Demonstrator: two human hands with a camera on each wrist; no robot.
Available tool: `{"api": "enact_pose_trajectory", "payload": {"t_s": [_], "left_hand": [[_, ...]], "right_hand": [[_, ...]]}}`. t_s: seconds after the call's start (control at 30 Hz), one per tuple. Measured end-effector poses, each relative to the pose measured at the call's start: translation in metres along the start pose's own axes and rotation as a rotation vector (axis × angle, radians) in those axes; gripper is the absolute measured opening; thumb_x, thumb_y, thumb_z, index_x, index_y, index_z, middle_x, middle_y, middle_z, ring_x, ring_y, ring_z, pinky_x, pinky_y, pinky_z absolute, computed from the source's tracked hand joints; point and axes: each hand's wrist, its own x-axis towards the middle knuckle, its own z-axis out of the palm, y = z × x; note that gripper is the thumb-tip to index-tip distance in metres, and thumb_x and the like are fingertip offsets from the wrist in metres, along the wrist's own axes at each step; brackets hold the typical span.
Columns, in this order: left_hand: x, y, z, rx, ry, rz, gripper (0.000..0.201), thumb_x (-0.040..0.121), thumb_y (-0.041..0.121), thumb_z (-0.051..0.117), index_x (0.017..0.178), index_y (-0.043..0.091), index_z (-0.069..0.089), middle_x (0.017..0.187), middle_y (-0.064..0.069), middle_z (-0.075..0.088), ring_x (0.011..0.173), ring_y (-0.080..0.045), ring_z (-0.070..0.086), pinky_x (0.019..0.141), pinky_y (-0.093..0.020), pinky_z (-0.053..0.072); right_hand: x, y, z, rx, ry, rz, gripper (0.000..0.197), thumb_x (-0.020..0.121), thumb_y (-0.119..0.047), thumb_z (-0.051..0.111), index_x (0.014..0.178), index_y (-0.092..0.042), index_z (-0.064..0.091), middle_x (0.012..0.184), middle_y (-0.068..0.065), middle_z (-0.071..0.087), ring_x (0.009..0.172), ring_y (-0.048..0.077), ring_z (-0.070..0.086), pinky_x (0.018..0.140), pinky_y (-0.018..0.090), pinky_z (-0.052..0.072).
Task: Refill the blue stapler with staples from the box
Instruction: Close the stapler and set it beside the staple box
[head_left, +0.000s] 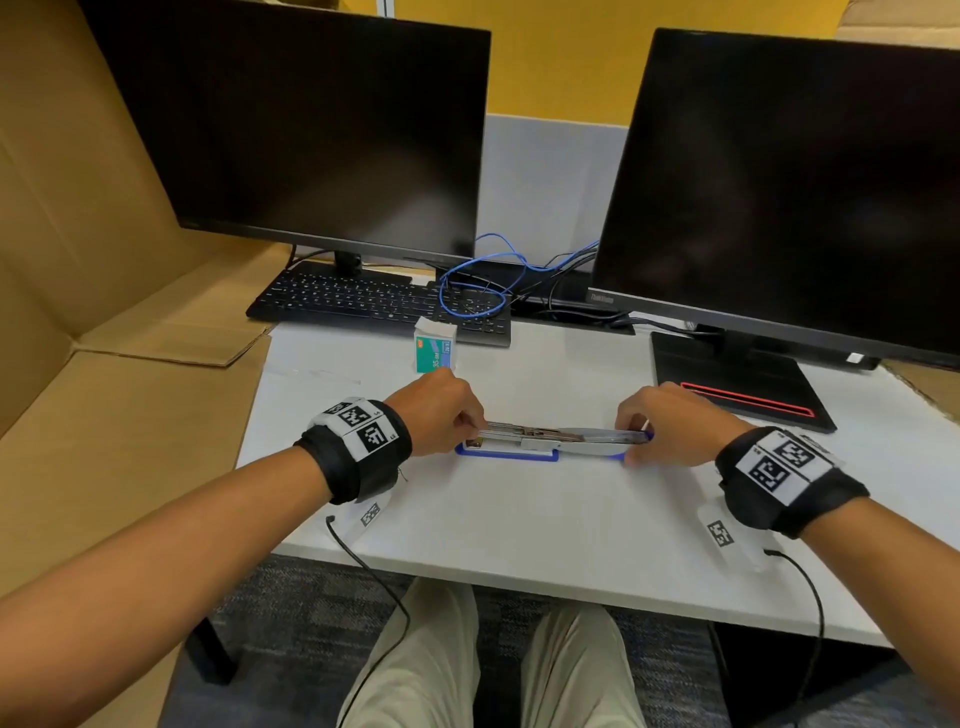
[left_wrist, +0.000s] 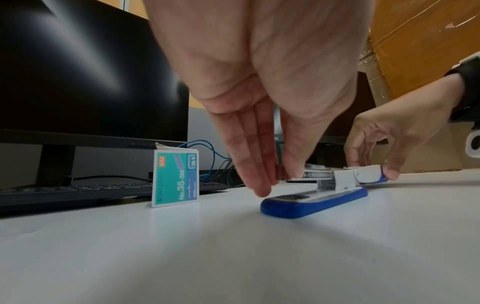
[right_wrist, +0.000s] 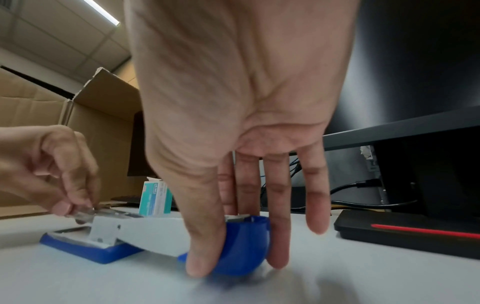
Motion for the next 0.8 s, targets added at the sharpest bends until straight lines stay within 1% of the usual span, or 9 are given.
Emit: {"api": "enact_pose_trajectory", "payload": {"t_s": [0.1,0.2,0.27,0.33,0.4,0.53,0.6,0.73,0.8], "left_hand": [[0.001,0.001,0.000,-0.007,0.003,0.005,0.020,0.086,0.014,0.065,0.101,0.013,0.078,0.097,-0.001,0.078,0.082,-0.014,0.071,0.082,-0.022,0.052],[0.002,0.000,0.001,-0.029,0.002,0.004,0.019,0.086,0.014,0.066,0.101,0.013,0.078,0.097,-0.001,0.078,0.080,-0.013,0.070,0.085,-0.024,0.054],[0.002,-0.001,0.002,-0.041,0.004,-0.001,0.019,0.085,0.014,0.066,0.100,0.014,0.078,0.096,-0.001,0.078,0.075,-0.008,0.065,0.085,-0.022,0.052],[0.003,-0.002,0.003,-0.048,0.006,-0.002,0.019,0.085,0.014,0.066,0.099,0.014,0.078,0.095,0.000,0.078,0.073,-0.005,0.063,0.084,-0.020,0.049],[0.003,-0.001,0.002,-0.055,0.006,-0.005,0.018,0.085,0.013,0.067,0.099,0.013,0.078,0.095,-0.001,0.078,0.075,-0.008,0.066,0.085,-0.020,0.049],[0.002,0.001,0.001,-0.049,-0.002,-0.002,0.019,0.085,0.013,0.066,0.100,0.012,0.078,0.095,-0.001,0.078,0.079,-0.011,0.069,0.084,-0.019,0.046],[0.002,0.001,0.001,-0.043,0.002,0.003,0.019,0.086,0.013,0.066,0.101,0.012,0.078,0.097,-0.001,0.078,0.078,-0.008,0.066,0.084,-0.018,0.044],[0.002,0.001,0.001,-0.043,-0.001,-0.003,0.019,0.086,0.013,0.065,0.100,0.012,0.078,0.097,0.000,0.078,0.076,-0.008,0.063,0.085,-0.020,0.044],[0.002,0.001,0.001,-0.052,-0.011,-0.007,0.019,0.086,0.012,0.065,0.099,0.013,0.078,0.095,0.000,0.078,0.074,-0.008,0.063,0.085,-0.022,0.048]], "right_hand": [[-0.001,0.002,-0.006,0.031,0.025,-0.020,0.019,0.080,-0.030,0.075,0.098,-0.026,0.073,0.095,-0.005,0.069,0.092,0.017,0.059,0.082,0.038,0.055],[-0.002,0.004,-0.011,0.045,0.064,-0.059,0.018,0.082,-0.026,0.075,0.100,-0.026,0.075,0.092,-0.006,0.071,0.087,0.015,0.062,0.085,0.040,0.056],[-0.003,0.004,-0.015,0.068,0.119,-0.089,0.019,0.082,-0.026,0.075,0.102,-0.026,0.075,0.090,-0.008,0.071,0.085,0.013,0.061,0.084,0.040,0.055],[-0.004,0.001,-0.019,0.106,0.189,-0.107,0.023,0.083,-0.025,0.076,0.106,-0.023,0.073,0.093,-0.007,0.070,0.082,0.009,0.057,0.079,0.032,0.052],[-0.004,-0.005,-0.024,0.159,0.257,-0.120,0.030,0.083,-0.026,0.076,0.112,-0.024,0.069,0.096,-0.008,0.065,0.081,0.007,0.054,0.077,0.025,0.046],[0.001,-0.023,-0.030,0.257,0.298,-0.119,0.040,0.082,-0.024,0.077,0.119,-0.022,0.063,0.108,-0.002,0.063,0.093,0.017,0.060,0.087,0.036,0.056],[0.004,-0.031,-0.033,0.315,0.320,-0.115,0.042,0.080,-0.022,0.079,0.118,-0.020,0.062,0.108,0.001,0.066,0.091,0.019,0.064,0.086,0.037,0.058],[0.009,-0.053,-0.035,0.446,0.375,-0.164,0.039,0.074,-0.022,0.084,0.108,-0.015,0.065,0.098,0.001,0.070,0.081,0.016,0.068,0.074,0.026,0.059],[0.013,-0.068,-0.032,0.447,0.367,-0.205,0.037,0.074,-0.023,0.085,0.106,-0.015,0.068,0.096,0.001,0.071,0.079,0.015,0.069,0.075,0.026,0.059]]}}
